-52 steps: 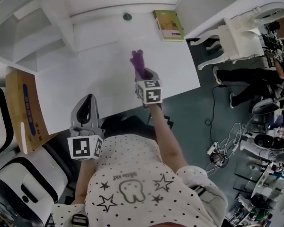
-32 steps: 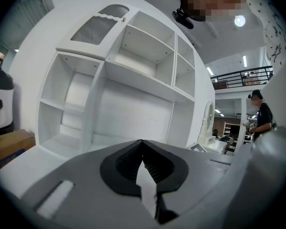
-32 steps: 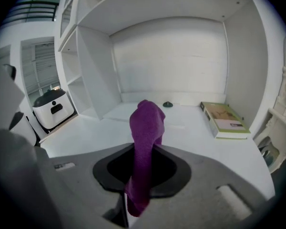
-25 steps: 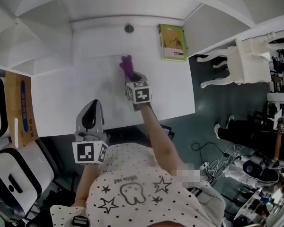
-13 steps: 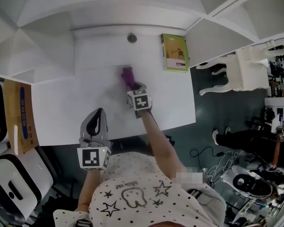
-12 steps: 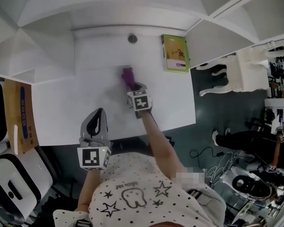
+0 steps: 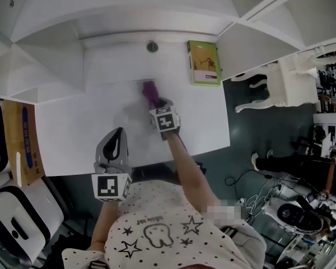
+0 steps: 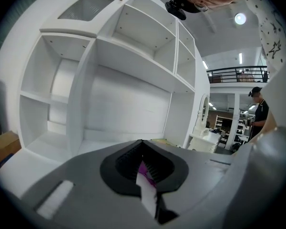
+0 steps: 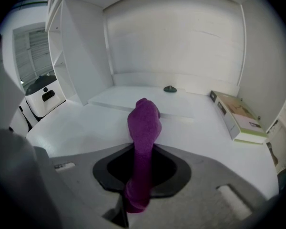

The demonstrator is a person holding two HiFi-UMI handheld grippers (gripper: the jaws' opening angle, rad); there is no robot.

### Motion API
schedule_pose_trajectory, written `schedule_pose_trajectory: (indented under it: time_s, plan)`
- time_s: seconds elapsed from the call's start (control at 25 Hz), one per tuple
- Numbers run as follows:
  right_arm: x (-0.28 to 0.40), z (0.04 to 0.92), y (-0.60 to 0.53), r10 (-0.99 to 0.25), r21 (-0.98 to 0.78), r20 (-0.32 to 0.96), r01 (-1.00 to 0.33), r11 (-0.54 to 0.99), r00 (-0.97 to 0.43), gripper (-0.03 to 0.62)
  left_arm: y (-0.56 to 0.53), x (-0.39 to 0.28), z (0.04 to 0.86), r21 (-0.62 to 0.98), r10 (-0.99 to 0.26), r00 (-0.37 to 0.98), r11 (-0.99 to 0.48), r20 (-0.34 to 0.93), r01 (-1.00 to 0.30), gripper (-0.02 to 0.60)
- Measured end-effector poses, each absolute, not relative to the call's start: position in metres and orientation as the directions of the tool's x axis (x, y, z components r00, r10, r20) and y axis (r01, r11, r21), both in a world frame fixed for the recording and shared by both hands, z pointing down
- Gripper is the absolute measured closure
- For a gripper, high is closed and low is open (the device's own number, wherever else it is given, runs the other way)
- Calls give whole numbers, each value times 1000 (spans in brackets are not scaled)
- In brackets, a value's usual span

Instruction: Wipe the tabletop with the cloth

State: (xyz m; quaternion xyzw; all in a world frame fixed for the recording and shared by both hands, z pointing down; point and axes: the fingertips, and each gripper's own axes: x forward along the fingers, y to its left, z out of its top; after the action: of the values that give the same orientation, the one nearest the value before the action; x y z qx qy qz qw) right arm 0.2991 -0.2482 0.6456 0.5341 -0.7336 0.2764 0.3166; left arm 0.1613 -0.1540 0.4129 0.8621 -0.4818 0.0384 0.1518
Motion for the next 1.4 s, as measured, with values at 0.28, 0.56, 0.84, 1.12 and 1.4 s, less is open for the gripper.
schedule_pose_trajectory:
  time_s: [0.28, 0.56, 0.84, 1.12, 1.4]
  plan:
    - [330, 646, -248, -613, -43, 767, -968, 247, -190, 526, -156, 168, 412, 225, -817, 536, -493, 212, -840, 587]
    - [362, 653, -245, -624, -16, 768, -978, 207, -145, 526, -158, 172, 409, 232, -819, 535, -490, 209, -840, 586]
    - [372, 645, -241, -631, -33, 762, -982, 185, -145, 526, -159, 175, 406, 234, -825, 530, -485, 199, -843, 588]
    - [389, 647, -239, -632, -18, 765, -984, 176, -127, 526, -159, 179, 406, 237, -830, 522, -476, 195, -847, 587]
    - [415, 650, -235, -636, 5, 767, -990, 144, -89, 526, -158, 185, 405, 229, -830, 523, -481, 191, -846, 588]
